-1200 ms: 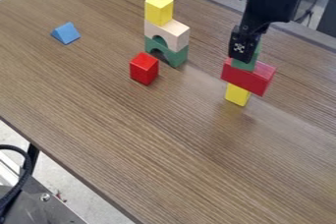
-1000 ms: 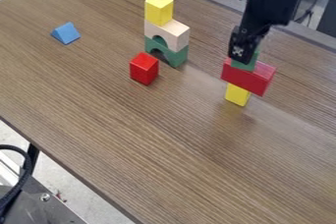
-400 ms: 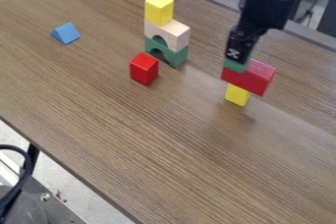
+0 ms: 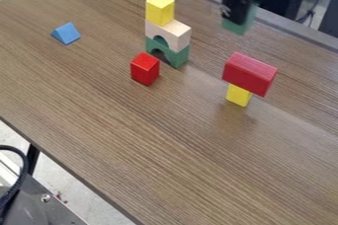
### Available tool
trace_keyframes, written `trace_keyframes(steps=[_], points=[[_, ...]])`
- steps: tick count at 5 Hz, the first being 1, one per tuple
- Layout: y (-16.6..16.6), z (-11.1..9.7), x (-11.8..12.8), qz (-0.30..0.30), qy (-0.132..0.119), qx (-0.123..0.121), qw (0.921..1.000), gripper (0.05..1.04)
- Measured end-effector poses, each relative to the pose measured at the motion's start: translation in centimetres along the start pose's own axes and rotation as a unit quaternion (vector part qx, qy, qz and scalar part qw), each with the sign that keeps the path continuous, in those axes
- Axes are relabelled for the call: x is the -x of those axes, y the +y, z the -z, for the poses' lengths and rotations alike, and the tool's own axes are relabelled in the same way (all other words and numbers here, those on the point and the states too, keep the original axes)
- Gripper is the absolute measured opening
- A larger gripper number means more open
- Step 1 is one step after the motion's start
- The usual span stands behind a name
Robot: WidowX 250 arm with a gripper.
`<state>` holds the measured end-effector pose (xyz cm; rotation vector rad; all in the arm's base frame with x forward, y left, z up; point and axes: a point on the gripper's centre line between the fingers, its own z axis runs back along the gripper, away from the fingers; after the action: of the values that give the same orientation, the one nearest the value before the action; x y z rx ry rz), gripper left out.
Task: Place the green cube on top of the white arch
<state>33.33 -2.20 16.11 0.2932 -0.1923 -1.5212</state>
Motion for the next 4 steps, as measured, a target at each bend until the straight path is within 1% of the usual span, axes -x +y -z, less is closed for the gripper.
trace_keyframes(steps=[1,2,4], points=[[0.3,-0.4,1.6,0.011,-0.013,0.004,0.9998,0.547],[0.1,1.0,2.5,0.011,-0.018,0.024,0.9995,0.547],[0.0,3.5,4.4,0.009,-0.016,0.056,0.9982,0.547]])
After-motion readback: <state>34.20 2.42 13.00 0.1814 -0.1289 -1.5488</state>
